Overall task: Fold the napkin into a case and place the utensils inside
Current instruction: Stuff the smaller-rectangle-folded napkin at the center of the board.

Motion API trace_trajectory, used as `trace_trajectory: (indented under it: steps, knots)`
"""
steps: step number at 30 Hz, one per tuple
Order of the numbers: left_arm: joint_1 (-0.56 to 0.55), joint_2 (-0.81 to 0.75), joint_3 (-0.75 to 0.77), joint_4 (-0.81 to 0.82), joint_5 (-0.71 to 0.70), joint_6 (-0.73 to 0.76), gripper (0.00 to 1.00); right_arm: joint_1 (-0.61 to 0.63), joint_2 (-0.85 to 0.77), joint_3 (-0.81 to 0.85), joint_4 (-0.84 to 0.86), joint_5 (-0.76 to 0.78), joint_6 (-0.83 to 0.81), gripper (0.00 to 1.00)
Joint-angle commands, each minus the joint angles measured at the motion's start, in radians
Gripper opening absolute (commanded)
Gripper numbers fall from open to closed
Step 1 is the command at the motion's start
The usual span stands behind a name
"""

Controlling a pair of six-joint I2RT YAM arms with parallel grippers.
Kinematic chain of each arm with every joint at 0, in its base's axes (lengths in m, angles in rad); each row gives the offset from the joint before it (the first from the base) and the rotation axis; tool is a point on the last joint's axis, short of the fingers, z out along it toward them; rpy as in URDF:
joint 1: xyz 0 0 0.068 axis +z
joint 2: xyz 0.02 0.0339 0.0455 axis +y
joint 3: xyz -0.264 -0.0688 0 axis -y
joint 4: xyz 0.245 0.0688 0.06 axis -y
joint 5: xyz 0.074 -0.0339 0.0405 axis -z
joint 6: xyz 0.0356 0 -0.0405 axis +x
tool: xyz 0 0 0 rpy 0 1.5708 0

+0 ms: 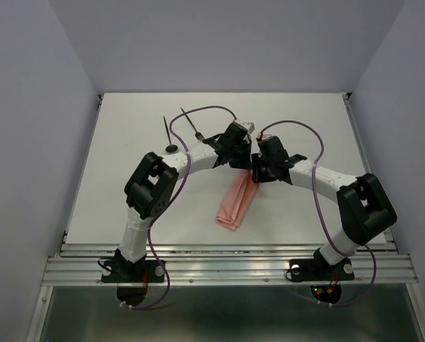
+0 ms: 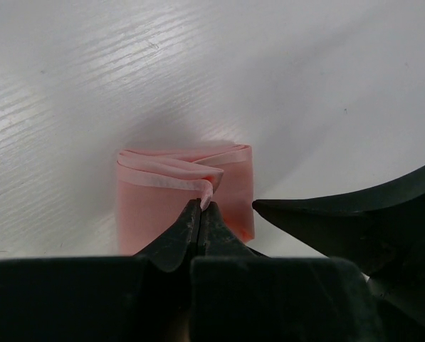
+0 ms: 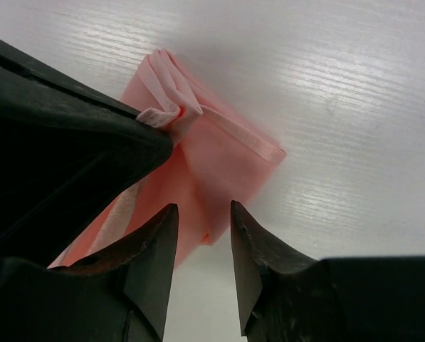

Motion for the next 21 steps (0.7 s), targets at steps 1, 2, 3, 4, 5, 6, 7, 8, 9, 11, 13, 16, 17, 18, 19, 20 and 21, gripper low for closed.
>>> trace_trajectory:
  steps: [1,2,3,4,5,6,7,8,9,11,13,16,17,18,19,20,21]
  knots:
    - [-0.003,-0.068,0.013,0.029,0.024,-0.009,0.0,0.021,0.02,0.033,0.015,0.07,-0.03,0.41]
    - [-0.003,-0.066,0.014,0.029,0.03,-0.012,0.0,0.021,0.028,0.036,0.018,0.073,-0.033,0.4]
    - [-0.003,-0.065,0.016,0.03,0.032,-0.013,0.0,0.03,0.031,0.036,0.026,0.078,-0.033,0.4]
    - [-0.003,-0.063,0.017,0.03,0.035,-0.015,0.0,0.03,0.035,0.039,0.029,0.089,-0.036,0.39]
    - [-0.003,-0.062,0.021,0.03,0.039,-0.018,0.0,0.04,0.045,0.042,0.032,0.093,-0.041,0.38]
    - [-0.003,-0.06,0.022,0.03,0.041,-0.018,0.0,0.04,0.051,0.044,0.034,0.102,-0.041,0.38]
    - [-0.003,-0.06,0.022,0.03,0.041,-0.023,0.0,0.05,0.057,0.051,0.034,0.119,-0.042,0.38]
    - [-0.003,-0.06,0.024,0.03,0.044,-0.024,0.0,0.05,0.068,0.054,0.034,0.129,-0.047,0.36]
    - [-0.003,-0.06,0.024,0.03,0.044,-0.027,0.0,0.05,0.072,0.056,0.032,0.138,-0.047,0.36]
    - [-0.003,-0.059,0.022,0.03,0.044,-0.027,0.0,0.05,0.074,0.059,0.038,0.158,-0.041,0.32]
    - [-0.003,-0.06,0.021,0.03,0.045,-0.029,0.0,0.05,0.068,0.057,0.044,0.17,-0.039,0.29]
    - [-0.003,-0.06,0.013,0.032,0.048,-0.029,0.0,0.059,0.062,0.059,0.047,0.195,-0.025,0.15]
    - [-0.003,-0.06,0.011,0.032,0.05,-0.029,0.0,0.059,0.062,0.059,0.047,0.202,-0.022,0.12]
    - [-0.003,-0.06,0.008,0.032,0.05,-0.029,0.0,0.059,0.062,0.057,0.047,0.207,-0.018,0.09]
    - [-0.003,-0.063,0.007,0.032,0.053,-0.029,0.0,0.059,0.062,0.057,0.047,0.216,-0.007,0.02]
    - [-0.003,-0.065,0.004,0.033,0.055,-0.03,0.0,0.059,0.062,0.056,0.049,0.221,-0.001,0.01]
    - [-0.003,-0.068,0.001,0.033,0.056,-0.03,0.0,0.059,0.062,0.051,0.052,0.222,0.005,0.01]
